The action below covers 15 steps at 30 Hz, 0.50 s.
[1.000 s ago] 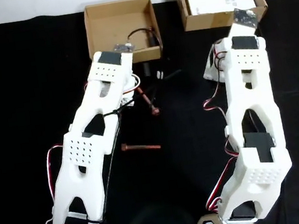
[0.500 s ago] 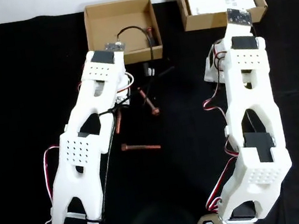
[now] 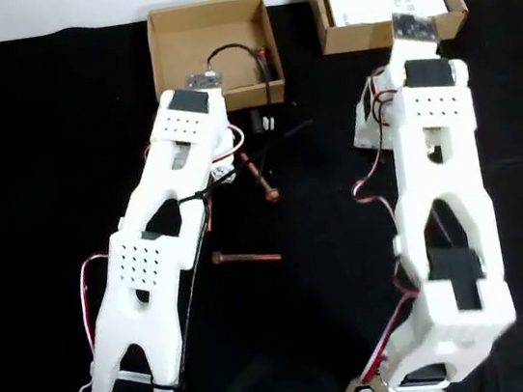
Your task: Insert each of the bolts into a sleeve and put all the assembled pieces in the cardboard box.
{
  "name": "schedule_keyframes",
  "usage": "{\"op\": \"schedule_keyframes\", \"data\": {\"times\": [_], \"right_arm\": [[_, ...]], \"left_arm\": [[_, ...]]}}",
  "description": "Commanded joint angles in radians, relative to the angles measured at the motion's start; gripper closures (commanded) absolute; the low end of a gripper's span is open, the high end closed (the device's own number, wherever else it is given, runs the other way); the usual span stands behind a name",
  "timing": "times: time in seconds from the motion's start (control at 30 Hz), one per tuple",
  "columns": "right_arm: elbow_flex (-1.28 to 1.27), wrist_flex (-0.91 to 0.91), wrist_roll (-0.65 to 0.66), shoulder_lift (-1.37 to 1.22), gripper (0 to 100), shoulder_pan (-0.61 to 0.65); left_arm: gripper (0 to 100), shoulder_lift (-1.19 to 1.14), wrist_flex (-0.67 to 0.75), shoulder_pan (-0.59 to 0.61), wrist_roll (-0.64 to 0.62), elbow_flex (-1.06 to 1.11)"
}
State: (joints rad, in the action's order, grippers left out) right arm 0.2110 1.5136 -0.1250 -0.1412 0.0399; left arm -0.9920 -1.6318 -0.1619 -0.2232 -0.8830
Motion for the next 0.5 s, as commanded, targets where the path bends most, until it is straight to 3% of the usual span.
{"op": "schedule_keyframes", "data": {"times": [0.0,0.2,0.33,0.47], "right_arm": [[0.004,0.065,0.009,0.200,99.1,0.005],[0.001,0.222,0.071,0.421,99.1,0.010],[-0.111,0.239,0.071,0.573,99.1,0.012],[-0.378,0.191,0.071,0.773,99.1,0.087]], "left_arm": [[99,0.021,-0.057,0.008,0.078,-0.140],[99,0.067,-0.143,0.018,0.080,-0.427],[99,0.245,-0.143,-0.010,0.081,-0.355],[99,0.509,-0.138,-0.038,0.155,-0.168]]}}
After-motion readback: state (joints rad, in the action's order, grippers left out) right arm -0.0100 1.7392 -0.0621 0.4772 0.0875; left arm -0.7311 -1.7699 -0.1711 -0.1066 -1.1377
